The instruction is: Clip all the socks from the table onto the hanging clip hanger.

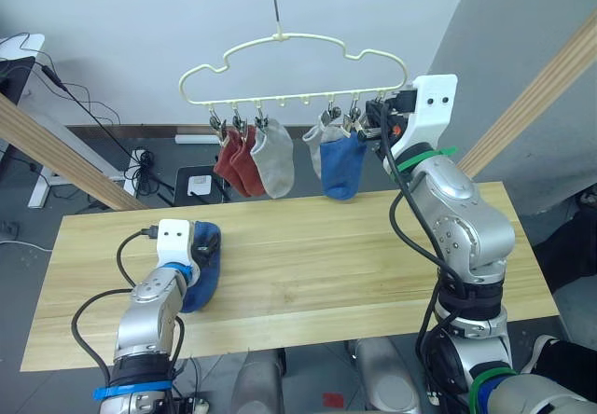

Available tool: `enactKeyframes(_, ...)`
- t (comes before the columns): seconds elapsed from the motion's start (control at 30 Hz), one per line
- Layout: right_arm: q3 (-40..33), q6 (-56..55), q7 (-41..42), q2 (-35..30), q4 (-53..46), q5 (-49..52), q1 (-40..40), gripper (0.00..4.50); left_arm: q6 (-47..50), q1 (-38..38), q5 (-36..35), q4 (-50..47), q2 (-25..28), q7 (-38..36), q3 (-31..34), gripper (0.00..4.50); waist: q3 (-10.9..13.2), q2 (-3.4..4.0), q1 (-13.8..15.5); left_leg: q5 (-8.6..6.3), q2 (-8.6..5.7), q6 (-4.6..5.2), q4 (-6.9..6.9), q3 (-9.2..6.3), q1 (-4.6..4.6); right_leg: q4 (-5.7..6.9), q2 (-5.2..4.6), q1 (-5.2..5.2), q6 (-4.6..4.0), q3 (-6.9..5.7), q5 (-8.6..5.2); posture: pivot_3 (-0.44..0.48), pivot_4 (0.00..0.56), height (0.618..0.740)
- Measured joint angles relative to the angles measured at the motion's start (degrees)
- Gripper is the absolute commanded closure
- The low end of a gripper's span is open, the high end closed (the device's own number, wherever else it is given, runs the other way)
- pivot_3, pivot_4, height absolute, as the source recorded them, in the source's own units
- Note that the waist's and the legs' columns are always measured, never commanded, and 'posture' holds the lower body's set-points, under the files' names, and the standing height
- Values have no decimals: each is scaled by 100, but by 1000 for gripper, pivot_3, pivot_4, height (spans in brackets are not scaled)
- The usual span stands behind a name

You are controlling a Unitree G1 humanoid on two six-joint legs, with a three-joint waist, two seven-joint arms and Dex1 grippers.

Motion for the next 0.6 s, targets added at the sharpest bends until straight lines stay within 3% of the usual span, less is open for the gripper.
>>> enactKeyframes(0.2, 2, -1, -2, 25, 0, 0, 0, 4500, -115, 40, 150, 6, 103, -20, -86, 4482, 0, 0, -9, 0, 1, 0, -1, 2, 4, 2, 0, 0, 0, 0, 0, -202, 310, 740)
enactKeyframes(0.3, 2, -4, -10, 27, 0, -2, 0, 4500, -508, 130, 441, 79, 355, -222, -367, 4482, 0, 0, -14, 0, 2, 0, -2, 0, 3, 2, 1, 0, 0, -1, 0, -207, 310, 740)
enactKeyframes(0.4, -12, -5, -21, 20, 1, -7, -2, 4500, -1301, -13, 805, 86, 638, -885, -1026, 4482, 0, 0, 24, 2, -1, -3, -1, -8, -5, -1, -5, -1, -1, -6, 0, -209, 308, 740)
enactKeyframes(0.5, 16, -5, -21, 38, 56, -7, -4, 4500, -2077, -690, 942, 2, 648, -1654, -1721, 4482, -1, -1, 73, 7, -5, -12, -1, -6, -17, -16, -19, 0, 13, -5, 10, -218, 306, 740)
enactKeyframes(0.6, 34, -5, -23, 43, 83, -9, -18, 4500, -2371, -1570, 767, -131, 278, -2411, -2217, 4482, -3, -4, 52, 8, -8, -10, 0, 2, -28, -34, -25, -1, 24, -2, 17, -224, 306, 740)
